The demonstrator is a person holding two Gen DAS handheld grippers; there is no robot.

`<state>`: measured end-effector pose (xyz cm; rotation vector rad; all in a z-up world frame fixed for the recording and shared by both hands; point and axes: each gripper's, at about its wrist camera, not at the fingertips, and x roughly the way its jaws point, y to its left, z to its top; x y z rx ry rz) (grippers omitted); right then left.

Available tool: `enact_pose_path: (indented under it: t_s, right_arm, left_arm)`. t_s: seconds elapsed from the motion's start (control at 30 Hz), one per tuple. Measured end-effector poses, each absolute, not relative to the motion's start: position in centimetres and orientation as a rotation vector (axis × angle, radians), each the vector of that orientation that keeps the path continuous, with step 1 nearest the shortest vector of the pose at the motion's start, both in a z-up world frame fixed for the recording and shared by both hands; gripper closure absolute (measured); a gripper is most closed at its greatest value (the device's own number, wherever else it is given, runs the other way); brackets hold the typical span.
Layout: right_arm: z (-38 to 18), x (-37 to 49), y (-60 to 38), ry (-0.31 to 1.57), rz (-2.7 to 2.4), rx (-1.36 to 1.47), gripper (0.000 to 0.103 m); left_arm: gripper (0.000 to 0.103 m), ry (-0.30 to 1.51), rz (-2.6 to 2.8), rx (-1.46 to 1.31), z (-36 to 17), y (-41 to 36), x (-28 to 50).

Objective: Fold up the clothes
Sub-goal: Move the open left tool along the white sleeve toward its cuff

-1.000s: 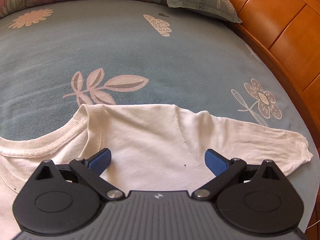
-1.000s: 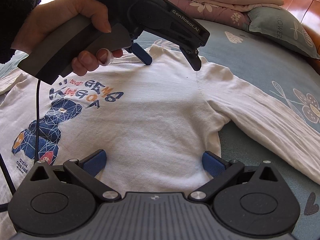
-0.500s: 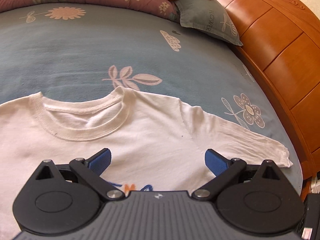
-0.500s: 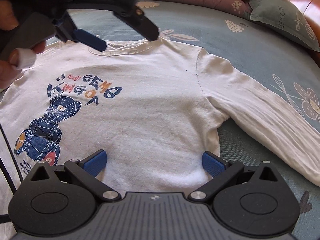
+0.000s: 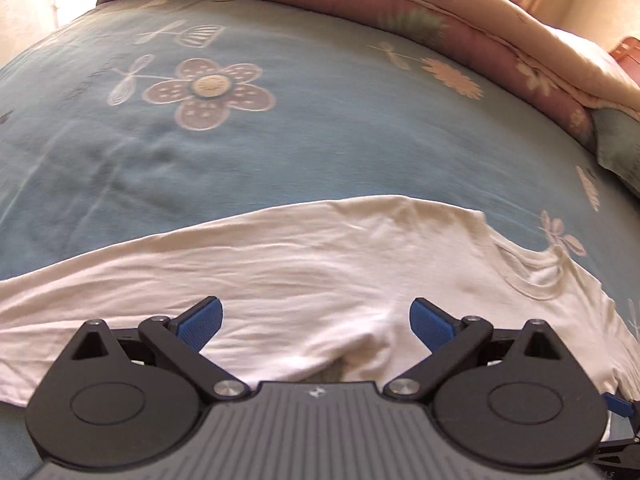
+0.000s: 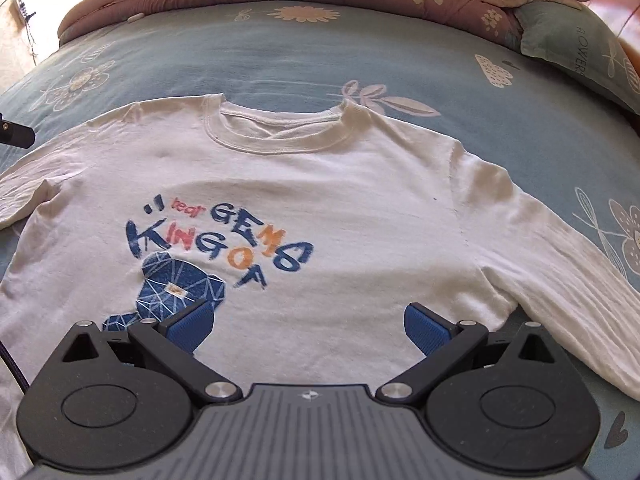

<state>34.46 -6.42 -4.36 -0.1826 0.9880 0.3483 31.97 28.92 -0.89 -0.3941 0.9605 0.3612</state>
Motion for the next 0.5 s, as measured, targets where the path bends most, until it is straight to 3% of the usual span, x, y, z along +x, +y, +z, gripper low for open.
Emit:
enact_pose_path:
  t_s: [0.33, 0.5]
  right_arm:
    - [-5.7, 34.9, 0.8, 1.027, 0.465, -0.273, 0.0]
    - [-6.8, 34.5, 1.9, 1.065, 0.452, -0.271, 0.0]
  left_arm:
    - [0.004, 0.876, 0.599, -0.436, -4.8, 38.7, 27.8]
    - [0.003, 0.939, 0.555, -0.442, -6.8, 40.3, 26.5]
